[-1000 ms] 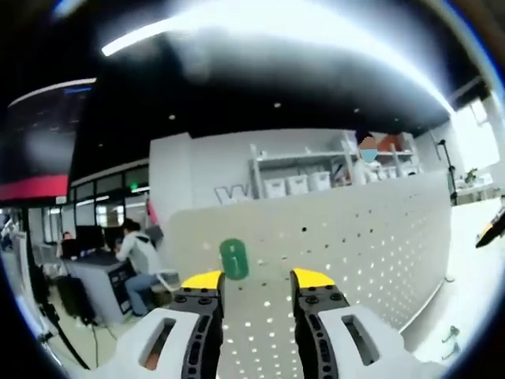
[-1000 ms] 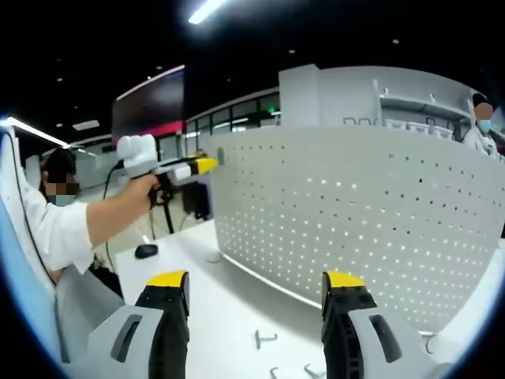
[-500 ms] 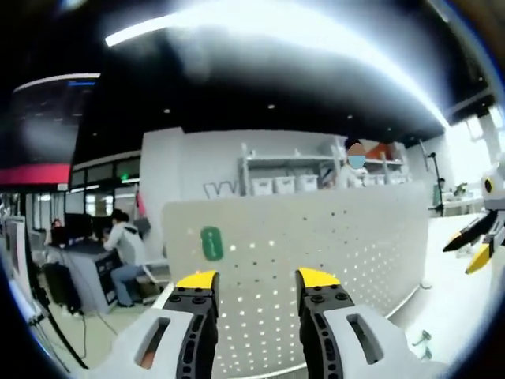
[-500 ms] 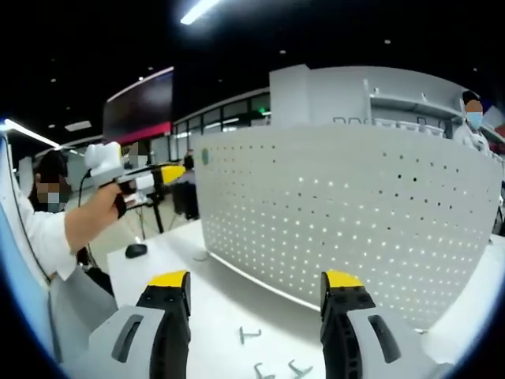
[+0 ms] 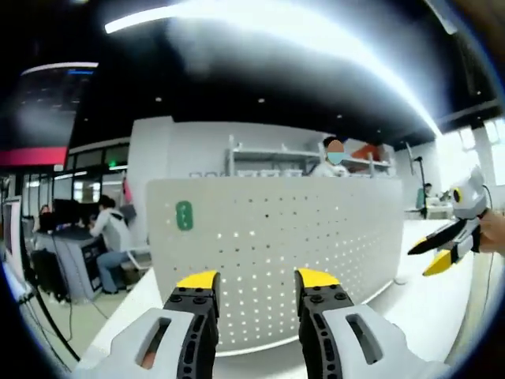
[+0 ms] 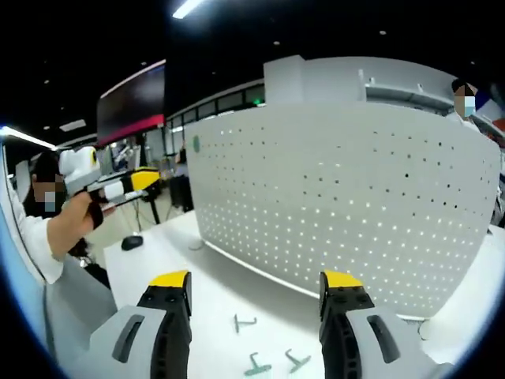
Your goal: Insert the hook assembly into the mounting plate slot until the hook locks in place.
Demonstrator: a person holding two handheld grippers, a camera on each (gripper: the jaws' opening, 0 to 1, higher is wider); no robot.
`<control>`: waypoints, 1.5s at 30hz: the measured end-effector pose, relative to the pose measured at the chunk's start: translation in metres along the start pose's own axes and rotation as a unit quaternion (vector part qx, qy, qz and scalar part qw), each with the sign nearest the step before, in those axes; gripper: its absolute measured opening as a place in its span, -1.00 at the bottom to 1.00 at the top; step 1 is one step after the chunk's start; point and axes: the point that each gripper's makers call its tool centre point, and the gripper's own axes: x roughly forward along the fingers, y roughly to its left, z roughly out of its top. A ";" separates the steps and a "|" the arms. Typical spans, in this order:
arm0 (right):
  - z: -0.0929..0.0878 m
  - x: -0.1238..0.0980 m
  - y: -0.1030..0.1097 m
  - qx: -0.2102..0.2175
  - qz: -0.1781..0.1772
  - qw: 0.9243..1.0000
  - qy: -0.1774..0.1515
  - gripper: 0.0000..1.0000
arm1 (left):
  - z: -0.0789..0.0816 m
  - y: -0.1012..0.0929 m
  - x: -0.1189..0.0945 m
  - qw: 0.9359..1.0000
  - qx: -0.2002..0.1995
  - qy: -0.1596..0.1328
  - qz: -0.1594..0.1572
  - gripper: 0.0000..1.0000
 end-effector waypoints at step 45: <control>-0.155 0.031 -0.058 0.043 -0.063 0.976 0.205 -0.29 | -0.046 -0.022 -0.009 0.999 -0.008 0.034 -0.040 -0.40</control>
